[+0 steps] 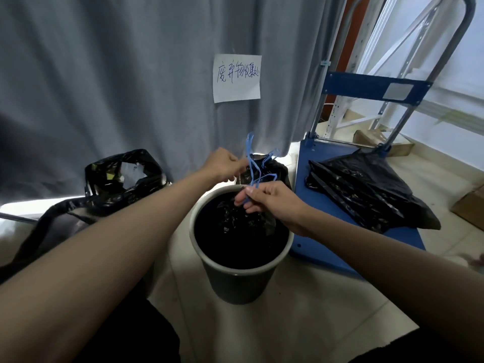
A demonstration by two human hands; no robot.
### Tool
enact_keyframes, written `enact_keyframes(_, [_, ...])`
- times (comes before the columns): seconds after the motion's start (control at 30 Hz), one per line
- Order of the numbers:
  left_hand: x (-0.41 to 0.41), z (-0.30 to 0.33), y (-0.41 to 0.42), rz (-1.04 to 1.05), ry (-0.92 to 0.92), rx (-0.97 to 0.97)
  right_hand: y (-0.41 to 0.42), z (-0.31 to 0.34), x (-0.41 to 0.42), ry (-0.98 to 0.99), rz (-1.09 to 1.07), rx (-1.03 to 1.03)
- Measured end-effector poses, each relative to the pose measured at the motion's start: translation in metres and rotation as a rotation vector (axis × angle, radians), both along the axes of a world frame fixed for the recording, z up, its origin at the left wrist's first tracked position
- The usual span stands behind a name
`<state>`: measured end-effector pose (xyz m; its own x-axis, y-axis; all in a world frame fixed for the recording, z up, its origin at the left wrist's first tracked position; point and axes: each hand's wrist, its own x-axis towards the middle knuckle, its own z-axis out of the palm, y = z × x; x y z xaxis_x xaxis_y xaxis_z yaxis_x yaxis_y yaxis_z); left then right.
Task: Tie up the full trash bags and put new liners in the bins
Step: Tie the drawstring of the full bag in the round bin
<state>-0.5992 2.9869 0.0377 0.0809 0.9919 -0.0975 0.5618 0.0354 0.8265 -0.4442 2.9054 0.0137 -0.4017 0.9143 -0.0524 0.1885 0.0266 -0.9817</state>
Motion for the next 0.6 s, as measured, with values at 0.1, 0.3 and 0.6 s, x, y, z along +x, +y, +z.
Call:
enact_keyframes(0.1, [0.012,-0.007,0.004,-0.08,0.192,-0.057,-0.006,0.002,0.008,-0.093,0.062,0.045])
enact_keyframes(0.3, [0.022,-0.026,0.008,-0.216,0.433,-0.178,-0.012,0.003,0.023,-0.161,0.187,0.035])
enact_keyframes(0.6, [0.044,-0.039,0.013,-0.305,0.416,-0.142,-0.016,0.009,0.025,-0.193,0.243,0.041])
